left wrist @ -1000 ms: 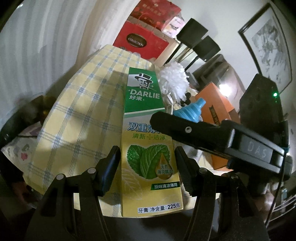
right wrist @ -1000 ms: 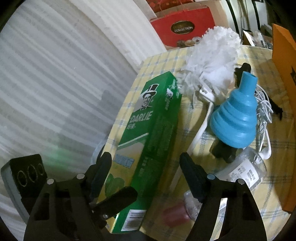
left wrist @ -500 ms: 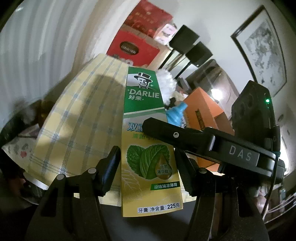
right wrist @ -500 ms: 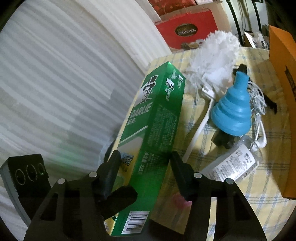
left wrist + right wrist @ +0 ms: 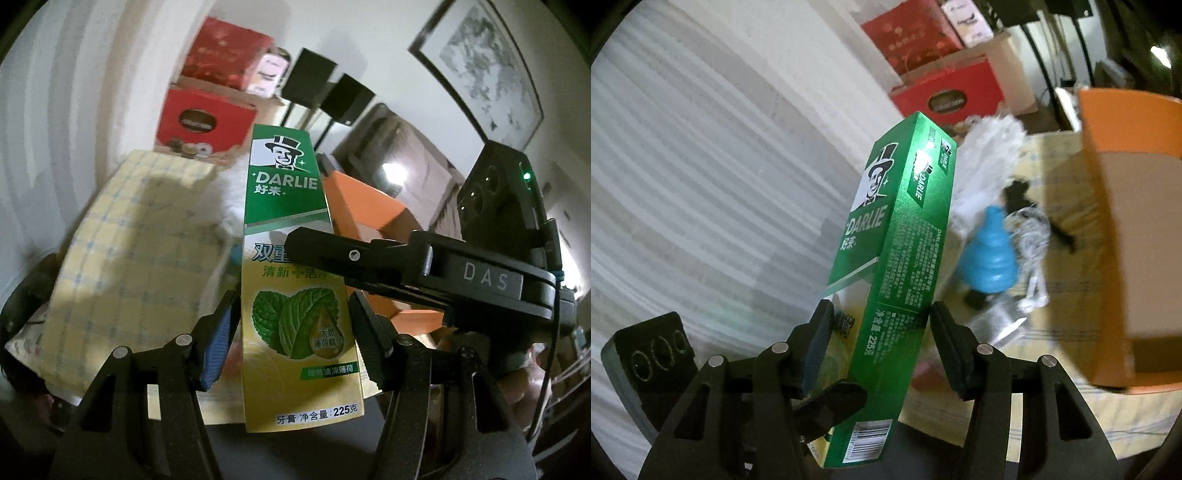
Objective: Organize objects
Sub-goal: 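Carry the toothpaste box into the orange box and open the right gripper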
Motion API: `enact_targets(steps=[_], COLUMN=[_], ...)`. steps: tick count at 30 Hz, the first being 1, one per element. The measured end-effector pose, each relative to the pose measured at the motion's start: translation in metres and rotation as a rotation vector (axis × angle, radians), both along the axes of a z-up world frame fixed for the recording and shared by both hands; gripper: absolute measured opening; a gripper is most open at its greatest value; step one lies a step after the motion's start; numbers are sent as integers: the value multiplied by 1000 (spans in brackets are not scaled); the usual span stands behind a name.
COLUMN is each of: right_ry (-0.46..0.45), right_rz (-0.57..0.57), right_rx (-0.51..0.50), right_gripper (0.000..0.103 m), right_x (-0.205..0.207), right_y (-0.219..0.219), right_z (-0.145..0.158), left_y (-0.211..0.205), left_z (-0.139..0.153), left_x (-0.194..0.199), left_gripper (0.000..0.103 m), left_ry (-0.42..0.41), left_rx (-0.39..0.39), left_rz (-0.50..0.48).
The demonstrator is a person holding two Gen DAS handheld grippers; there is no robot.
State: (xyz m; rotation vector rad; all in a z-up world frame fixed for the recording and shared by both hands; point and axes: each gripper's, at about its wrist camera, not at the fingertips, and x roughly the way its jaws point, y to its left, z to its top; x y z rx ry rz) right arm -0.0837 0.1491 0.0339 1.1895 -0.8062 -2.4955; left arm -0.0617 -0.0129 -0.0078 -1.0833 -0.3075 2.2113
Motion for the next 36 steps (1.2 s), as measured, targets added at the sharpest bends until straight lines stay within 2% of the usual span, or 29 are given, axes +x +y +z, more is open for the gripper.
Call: enact_targets(steps=[8, 21, 26, 36], right_ry=[30, 21, -16, -103], right_rz=[-62, -197, -237, -303], right_rx=[28, 54, 74, 53], right_gripper=[57, 57, 57, 57], right_x=[21, 42, 39, 44], right_y=[50, 148, 181, 250], right_z=[21, 38, 30, 5], left_y=[57, 166, 205, 275], left_z=[18, 32, 23, 5], left_x=[0, -10, -15, -21], left_gripper=[57, 57, 57, 57], left_ry=[15, 6, -32, -118], left_rx=[5, -12, -17, -46], left_rz=[-86, -209, -242, -298])
